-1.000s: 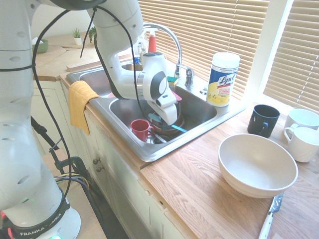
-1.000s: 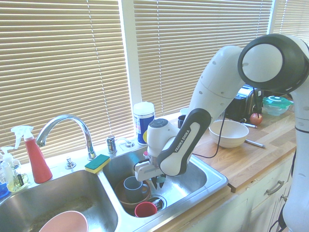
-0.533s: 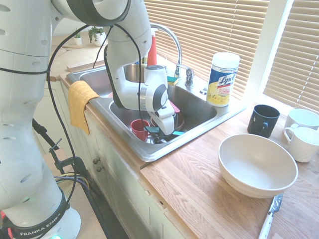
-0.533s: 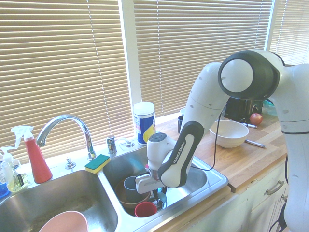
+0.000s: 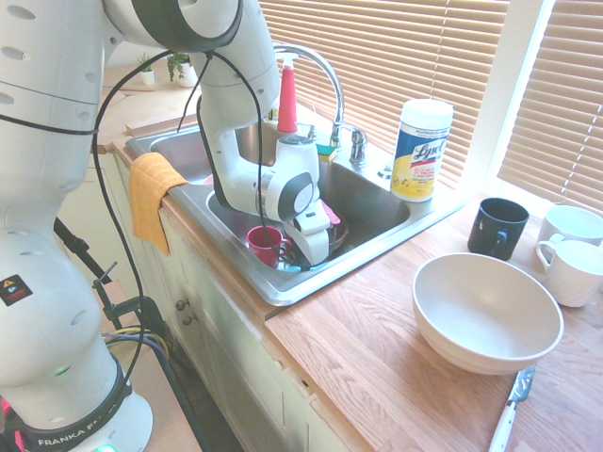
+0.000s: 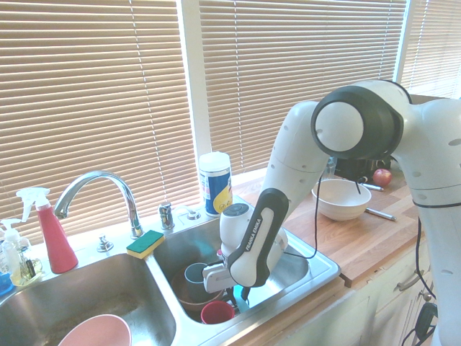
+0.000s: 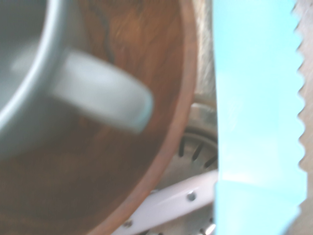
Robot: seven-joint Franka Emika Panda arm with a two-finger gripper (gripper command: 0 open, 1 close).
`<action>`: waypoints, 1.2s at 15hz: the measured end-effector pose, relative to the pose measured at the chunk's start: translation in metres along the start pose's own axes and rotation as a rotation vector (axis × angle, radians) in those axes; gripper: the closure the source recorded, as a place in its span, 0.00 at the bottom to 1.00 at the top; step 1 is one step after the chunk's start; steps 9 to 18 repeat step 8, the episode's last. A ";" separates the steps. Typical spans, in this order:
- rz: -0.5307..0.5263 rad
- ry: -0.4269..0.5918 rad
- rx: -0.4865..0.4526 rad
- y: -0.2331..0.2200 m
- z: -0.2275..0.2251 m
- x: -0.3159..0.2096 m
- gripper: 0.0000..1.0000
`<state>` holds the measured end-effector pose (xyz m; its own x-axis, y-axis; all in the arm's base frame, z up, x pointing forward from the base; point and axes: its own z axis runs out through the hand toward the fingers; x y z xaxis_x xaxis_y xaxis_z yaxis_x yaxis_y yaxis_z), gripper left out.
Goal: Put the knife into the sink
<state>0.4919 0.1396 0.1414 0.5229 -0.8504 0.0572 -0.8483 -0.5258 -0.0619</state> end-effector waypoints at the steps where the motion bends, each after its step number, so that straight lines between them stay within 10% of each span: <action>1: -0.002 0.000 0.004 0.000 -0.001 0.002 0.00; 8: -0.095 0.012 0.050 -0.024 -0.118 -0.002 0.00; 18: -0.095 0.012 0.050 -0.024 -0.118 -0.002 0.00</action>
